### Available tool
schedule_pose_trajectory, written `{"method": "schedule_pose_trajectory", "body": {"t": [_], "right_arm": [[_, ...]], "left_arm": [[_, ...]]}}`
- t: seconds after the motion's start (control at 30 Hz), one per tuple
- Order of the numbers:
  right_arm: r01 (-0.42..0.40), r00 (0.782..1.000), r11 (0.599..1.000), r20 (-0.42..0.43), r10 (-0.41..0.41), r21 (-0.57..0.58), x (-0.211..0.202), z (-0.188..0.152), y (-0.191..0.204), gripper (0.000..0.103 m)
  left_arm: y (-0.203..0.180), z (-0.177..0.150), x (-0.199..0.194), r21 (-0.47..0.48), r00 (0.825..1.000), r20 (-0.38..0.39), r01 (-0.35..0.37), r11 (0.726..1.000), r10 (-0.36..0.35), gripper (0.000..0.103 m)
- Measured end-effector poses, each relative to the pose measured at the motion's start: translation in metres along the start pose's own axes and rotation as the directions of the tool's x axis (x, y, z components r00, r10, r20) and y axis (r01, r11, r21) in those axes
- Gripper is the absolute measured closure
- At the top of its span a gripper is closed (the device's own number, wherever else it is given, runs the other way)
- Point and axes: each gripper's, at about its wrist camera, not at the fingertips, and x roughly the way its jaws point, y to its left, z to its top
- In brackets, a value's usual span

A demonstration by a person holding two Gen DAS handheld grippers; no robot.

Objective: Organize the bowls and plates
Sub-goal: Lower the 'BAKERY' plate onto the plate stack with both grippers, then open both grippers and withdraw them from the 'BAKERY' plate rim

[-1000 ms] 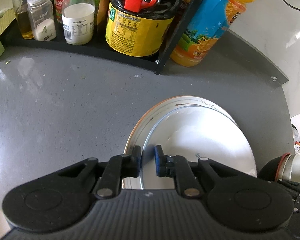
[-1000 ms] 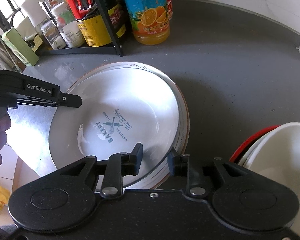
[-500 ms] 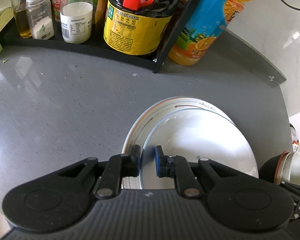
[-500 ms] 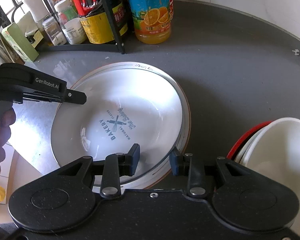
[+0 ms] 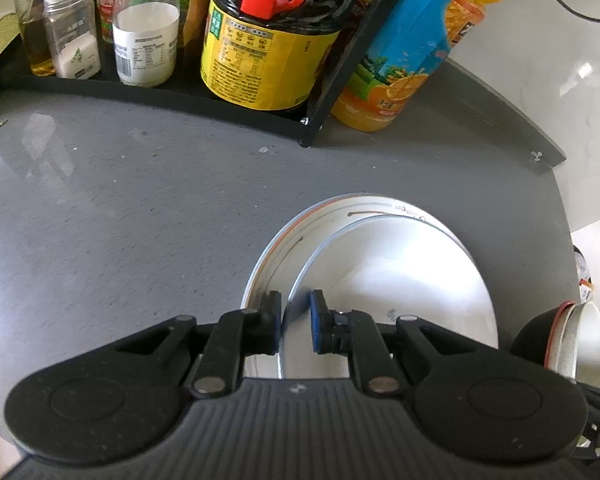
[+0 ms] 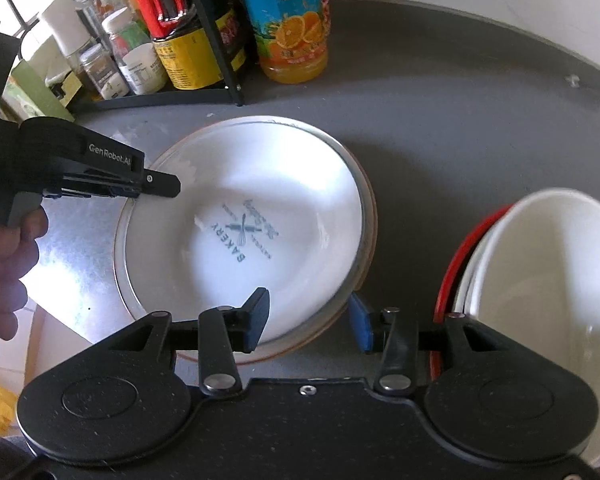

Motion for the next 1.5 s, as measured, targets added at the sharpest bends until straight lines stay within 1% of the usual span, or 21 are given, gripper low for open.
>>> {"method": "schedule_pose_trajectory", "body": {"t": [0.13, 0.23, 0.3, 0.33, 0.37, 0.4, 0.53, 0.67, 0.77, 0.9, 1.03, 1.17, 1.2, 1.23, 1.3, 1.37, 1.43, 1.47, 1.5], "right_arm": [[0.012, 1.000, 0.999, 0.013, -0.013, 0.051, 0.002, -0.001, -0.002, 0.064], [0.017, 1.000, 0.998, 0.011, -0.017, 0.055, 0.007, -0.004, 0.002, 0.064], [0.034, 0.999, 0.998, 0.012, -0.034, 0.049, 0.011, -0.007, 0.007, 0.065], [0.036, 0.999, 0.998, 0.013, -0.037, 0.046, 0.012, -0.007, 0.010, 0.066], [0.042, 0.999, 0.998, 0.010, -0.042, 0.047, 0.013, -0.007, 0.011, 0.070], [0.050, 0.999, 0.998, 0.010, -0.050, 0.046, 0.014, -0.008, 0.013, 0.071], [0.091, 0.996, 0.995, 0.019, -0.092, 0.028, 0.016, -0.010, 0.020, 0.071], [0.104, 0.995, 0.994, 0.011, -0.104, 0.039, 0.016, -0.011, 0.022, 0.072], [0.113, 0.994, 0.993, 0.004, -0.113, 0.039, 0.015, -0.012, 0.022, 0.072], [0.097, 0.995, 0.995, 0.006, -0.098, 0.030, 0.014, -0.013, 0.023, 0.072], [0.107, 0.994, 0.994, 0.006, -0.107, -0.006, 0.016, -0.009, 0.026, 0.072], [0.075, 0.997, 0.997, 0.006, -0.075, -0.022, 0.013, -0.007, 0.021, 0.072], [0.062, 0.998, 0.998, 0.017, -0.061, -0.034, 0.009, -0.008, 0.020, 0.071], [0.047, 0.998, 0.998, 0.031, -0.046, -0.046, 0.004, -0.008, 0.019, 0.071], [0.019, 0.998, 0.998, 0.053, -0.015, -0.064, -0.005, -0.007, 0.015, 0.071], [-0.009, 0.998, 0.997, 0.068, 0.015, -0.080, -0.014, -0.007, 0.009, 0.069], [-0.029, 0.995, 0.995, 0.094, 0.038, -0.094, -0.026, -0.007, 0.001, 0.060], [-0.038, 0.992, 0.994, 0.113, 0.049, -0.101, -0.032, -0.007, -0.002, 0.052], [-0.048, 0.989, 0.993, 0.132, 0.063, -0.111, -0.040, -0.007, -0.006, 0.048]], "left_arm": [[-0.001, 0.000, 0.001, 0.016, 1.000, -0.002, 0.007, 1.000, -0.007, 0.091], [0.000, 0.001, 0.001, 0.024, 1.000, -0.007, 0.009, 1.000, -0.009, 0.091], [0.000, 0.001, 0.000, 0.039, 1.000, -0.003, 0.004, 0.999, -0.004, 0.092], [0.000, 0.001, 0.000, 0.039, 1.000, -0.002, 0.007, 0.999, -0.006, 0.092], [0.002, 0.002, 0.000, 0.037, 1.000, -0.005, 0.011, 0.999, -0.011, 0.092], [0.003, 0.002, 0.000, 0.037, 1.000, -0.005, 0.015, 0.999, -0.015, 0.092], [0.004, 0.004, -0.002, 0.067, 1.000, -0.003, 0.011, 0.998, -0.011, 0.092], [0.001, 0.008, -0.003, 0.106, 1.000, -0.010, 0.010, 0.994, -0.009, 0.089], [0.003, 0.011, -0.005, 0.103, 1.000, -0.021, 0.020, 0.994, -0.018, 0.088], [0.006, 0.013, -0.014, 0.108, 1.000, 0.001, 0.029, 0.994, -0.029, 0.086], [0.009, 0.011, -0.018, 0.115, 0.999, 0.015, 0.044, 0.992, -0.046, 0.085], [0.010, 0.008, -0.025, 0.092, 0.999, 0.034, 0.026, 0.995, -0.029, 0.085], [0.009, 0.007, -0.026, 0.096, 0.999, 0.039, 0.015, 0.995, -0.019, 0.083], [0.007, 0.006, -0.027, 0.100, 0.999, 0.042, -0.017, 0.995, 0.013, 0.075], [0.003, 0.005, -0.028, 0.105, 0.997, 0.048, -0.064, 0.992, 0.059, 0.066], [0.000, 0.005, -0.031, 0.104, 0.996, 0.065, -0.068, 0.992, 0.061, 0.062], [-0.007, 0.005, -0.035, 0.103, 0.993, 0.084, -0.091, 0.991, 0.082, 0.053], [-0.012, 0.005, -0.037, 0.100, 0.991, 0.089, -0.110, 0.989, 0.101, 0.050], [-0.016, 0.005, -0.038, 0.092, 0.989, 0.090, -0.126, 0.988, 0.117, 0.045]]}}
